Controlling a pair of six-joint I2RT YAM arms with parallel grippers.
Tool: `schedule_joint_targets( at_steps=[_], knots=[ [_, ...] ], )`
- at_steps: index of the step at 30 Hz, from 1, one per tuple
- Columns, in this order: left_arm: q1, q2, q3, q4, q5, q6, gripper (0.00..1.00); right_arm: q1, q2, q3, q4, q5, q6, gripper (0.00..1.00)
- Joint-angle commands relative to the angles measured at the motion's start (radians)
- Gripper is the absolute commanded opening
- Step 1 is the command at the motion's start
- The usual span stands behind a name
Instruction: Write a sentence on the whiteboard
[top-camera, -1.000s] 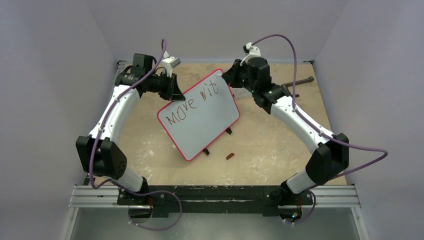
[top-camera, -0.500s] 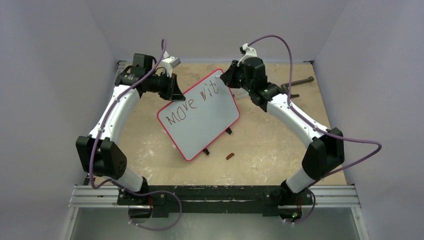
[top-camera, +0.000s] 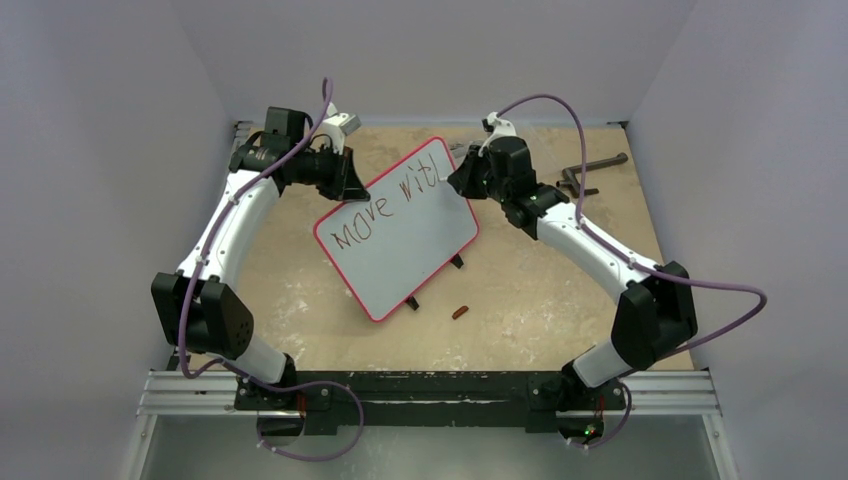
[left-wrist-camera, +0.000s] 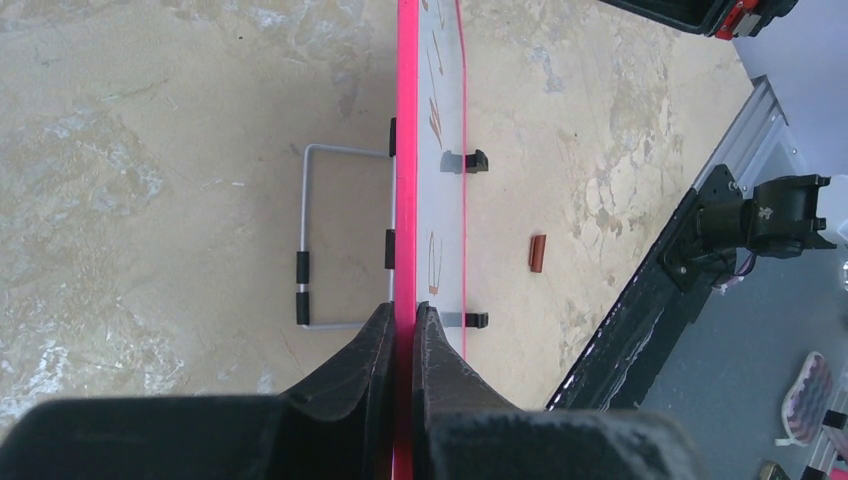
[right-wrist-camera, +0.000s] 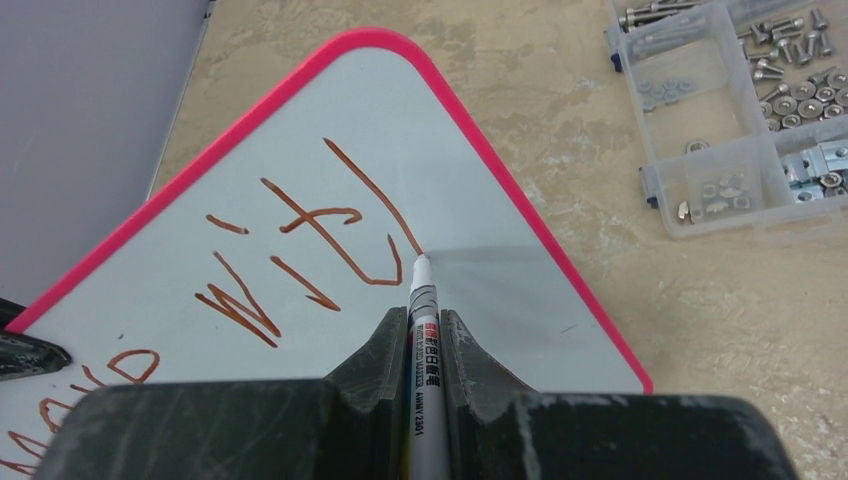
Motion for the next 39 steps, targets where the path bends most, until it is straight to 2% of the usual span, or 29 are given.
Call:
schedule_joint_targets(
  at_steps=[1,8,27,39],
  knots=[
    [0.003,-0.054,0.003,0.07,-0.004,0.044,0.0,-0.001,-0.052,-0.03,0.013,0.003,0.011,0.0],
    [0.003,-0.056,0.002,0.072,-0.001,0.042,0.0,0.0,-0.061,-0.028,0.006,-0.007,0.012,0.0],
    [0.002,-0.063,-0.001,0.074,0.001,0.04,0.0,0.0,0.055,0.198,-0.11,0.014,-0.052,0.0],
    [0.002,-0.058,0.003,0.071,-0.006,0.042,0.0,-0.027,0.058,0.175,-0.121,0.034,-0.074,0.0]
  ],
)
